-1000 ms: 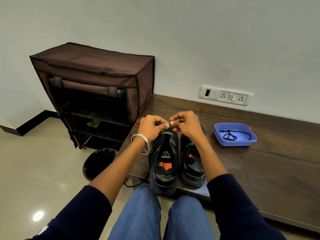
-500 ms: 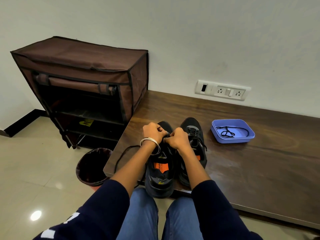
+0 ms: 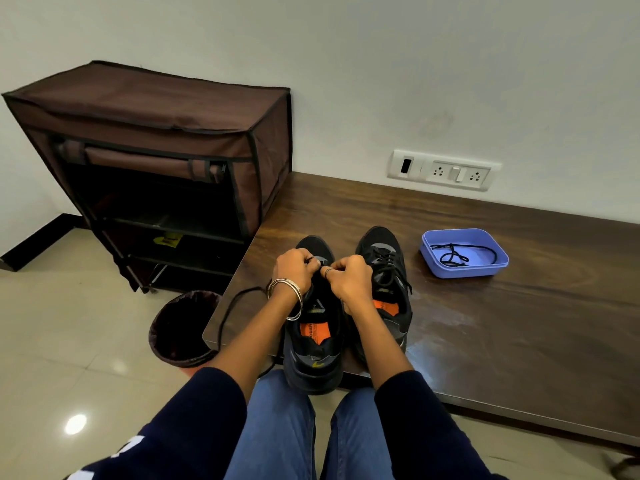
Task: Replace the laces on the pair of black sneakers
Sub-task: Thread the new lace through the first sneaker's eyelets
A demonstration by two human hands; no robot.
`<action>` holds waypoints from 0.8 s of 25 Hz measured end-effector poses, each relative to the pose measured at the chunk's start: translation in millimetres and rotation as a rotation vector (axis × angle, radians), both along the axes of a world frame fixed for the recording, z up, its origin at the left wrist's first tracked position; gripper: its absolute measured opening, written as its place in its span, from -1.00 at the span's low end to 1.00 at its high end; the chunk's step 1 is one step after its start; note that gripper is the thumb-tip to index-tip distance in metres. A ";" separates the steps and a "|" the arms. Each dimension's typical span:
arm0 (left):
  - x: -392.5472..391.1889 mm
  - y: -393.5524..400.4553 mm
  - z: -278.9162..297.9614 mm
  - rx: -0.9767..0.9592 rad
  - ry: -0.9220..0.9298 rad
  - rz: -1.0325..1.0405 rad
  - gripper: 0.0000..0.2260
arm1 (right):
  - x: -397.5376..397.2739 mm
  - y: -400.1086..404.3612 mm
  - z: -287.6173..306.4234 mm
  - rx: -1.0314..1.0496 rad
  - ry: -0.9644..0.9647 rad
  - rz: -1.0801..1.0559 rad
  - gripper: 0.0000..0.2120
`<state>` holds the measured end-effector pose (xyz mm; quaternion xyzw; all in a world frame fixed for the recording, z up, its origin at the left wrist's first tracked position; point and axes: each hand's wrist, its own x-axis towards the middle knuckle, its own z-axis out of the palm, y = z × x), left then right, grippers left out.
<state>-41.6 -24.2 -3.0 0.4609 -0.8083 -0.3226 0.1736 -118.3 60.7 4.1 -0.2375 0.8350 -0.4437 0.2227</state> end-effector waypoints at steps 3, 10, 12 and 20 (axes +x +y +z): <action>-3.3 6.8 -0.9 0.024 0.010 0.067 -0.85 | 1.4 3.3 -0.4 -0.035 -0.026 -0.019 -0.78; -4.2 11.9 -1.0 0.076 0.032 0.103 -0.83 | 2.9 7.7 1.4 -0.072 -0.049 -0.010 -0.83; -3.8 11.1 -1.0 0.076 0.026 0.078 -0.84 | 1.6 7.6 1.5 -0.065 -0.048 0.009 -0.85; -10.8 13.5 5.9 -0.177 -0.398 -0.149 -0.76 | -0.1 9.8 5.8 -0.038 -0.020 0.043 -0.81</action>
